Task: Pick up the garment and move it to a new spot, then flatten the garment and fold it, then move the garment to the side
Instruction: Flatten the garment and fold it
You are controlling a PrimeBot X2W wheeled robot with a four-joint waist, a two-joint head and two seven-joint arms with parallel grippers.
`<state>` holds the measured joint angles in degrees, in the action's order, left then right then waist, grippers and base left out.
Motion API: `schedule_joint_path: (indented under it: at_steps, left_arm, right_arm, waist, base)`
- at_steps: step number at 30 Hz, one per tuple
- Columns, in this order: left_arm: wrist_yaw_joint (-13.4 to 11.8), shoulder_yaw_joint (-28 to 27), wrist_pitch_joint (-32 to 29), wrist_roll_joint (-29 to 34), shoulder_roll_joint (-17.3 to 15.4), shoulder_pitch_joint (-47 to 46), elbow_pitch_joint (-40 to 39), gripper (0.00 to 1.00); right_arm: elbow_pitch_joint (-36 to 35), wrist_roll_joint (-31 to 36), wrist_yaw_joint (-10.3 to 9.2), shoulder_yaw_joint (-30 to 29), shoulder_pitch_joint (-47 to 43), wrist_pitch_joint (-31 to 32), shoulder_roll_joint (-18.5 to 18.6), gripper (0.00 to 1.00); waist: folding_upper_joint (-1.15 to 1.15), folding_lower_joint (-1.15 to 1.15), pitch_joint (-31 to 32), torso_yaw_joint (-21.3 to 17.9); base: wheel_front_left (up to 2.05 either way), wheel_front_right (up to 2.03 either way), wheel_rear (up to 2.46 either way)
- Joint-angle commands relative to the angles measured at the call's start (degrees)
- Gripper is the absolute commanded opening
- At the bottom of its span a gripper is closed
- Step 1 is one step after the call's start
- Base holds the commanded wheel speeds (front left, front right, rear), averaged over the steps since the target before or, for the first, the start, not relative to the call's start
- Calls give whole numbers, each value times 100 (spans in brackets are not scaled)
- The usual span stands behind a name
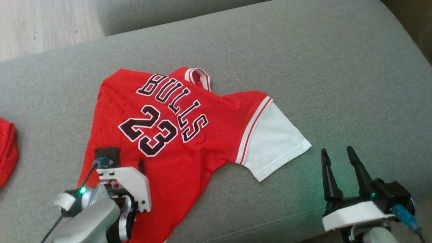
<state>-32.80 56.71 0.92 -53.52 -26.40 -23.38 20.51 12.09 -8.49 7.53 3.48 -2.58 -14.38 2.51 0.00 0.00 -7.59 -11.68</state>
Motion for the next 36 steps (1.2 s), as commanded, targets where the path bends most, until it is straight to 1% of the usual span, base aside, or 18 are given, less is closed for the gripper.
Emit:
schedule_joint_path:
  at_steps: [1,2,3,4,7,10,16,19,21,25,27,28,29,30,31,32,36]
  left_arm:
    - [-40,-196,-47,6,-210,-225,-69,93]
    - [-29,-150,-117,13,-222,-231,-21,59]
    - [-3,-141,-160,-13,-215,-232,14,33]
    - [40,-128,-193,-35,-204,-235,51,0]
    - [194,-90,-242,-80,-174,-251,179,0]
    - [337,-122,-138,-106,-135,-286,240,0]
    - [315,-266,133,5,-197,-519,136,0]
    - [281,-367,229,96,-300,-757,15,0]
    - [311,-423,232,120,-365,-918,9,0]
    - [516,-494,202,100,-437,-1193,206,0]
    - [672,-578,243,5,-392,-1282,380,0]
    - [731,-580,267,6,-386,-1318,507,1]
    - [810,-590,268,-35,-360,-1327,631,26]
    - [946,-570,277,-59,-342,-1331,731,48]
    - [1026,-627,341,-128,-312,-1320,825,94]
    - [1066,-655,421,-146,-294,-1308,907,100]
    - [1142,-848,932,-202,-251,-1191,941,100]
  right_arm:
    - [-190,34,-4,152,240,-62,37,100]
    - [-188,42,-4,162,253,-62,37,100]
    - [-183,50,-4,171,262,-62,37,100]
    - [-181,53,-4,176,271,-62,37,100]
    - [-172,55,-4,185,294,-62,37,100]
    - [-158,47,-4,193,314,-62,37,100]
    - [-150,34,-4,175,303,-62,37,100]
    - [-155,36,-4,174,302,-62,37,100]
    - [-151,48,-4,188,315,-62,37,100]
    - [-137,57,-4,223,385,-62,37,100]
    - [-129,57,-4,235,420,-62,37,100]
    - [-122,56,-4,249,438,-62,37,100]
    - [-114,52,-4,265,454,-62,37,100]
    - [-108,40,-4,281,467,-62,37,100]
    - [-101,21,-4,292,474,-62,37,100]
    - [-95,1,-4,293,472,-62,37,100]
    - [-91,-36,-4,239,384,-62,37,100]
  waist:
    - [0,0,-53,10]
    - [0,0,-76,7]
    - [0,0,-97,5]
    - [0,0,-115,2]
    - [0,0,-161,-15]
    - [0,0,-179,-39]
    - [0,0,-173,-33]
    - [0,0,-185,-2]
    - [0,0,-197,16]
    - [0,0,-220,7]
    - [0,0,-237,-7]
    - [0,0,-239,-23]
    - [0,0,-238,-41]
    - [0,0,-234,-65]
    - [0,0,-223,-90]
    - [0,0,-208,-110]
    - [0,0,-103,-118]
  base:
    - [0,0,0]
    - [0,0,0]
    - [0,0,0]
    - [0,0,0]
    - [0,0,0]
    - [0,0,0]
    - [0,0,0]
    - [0,0,0]
    - [0,0,0]
    - [0,0,0]
    - [0,0,0]
    - [0,0,0]
    - [0,0,0]
    - [0,0,0]
    - [0,0,0]
    - [0,0,0]
    - [0,0,0]
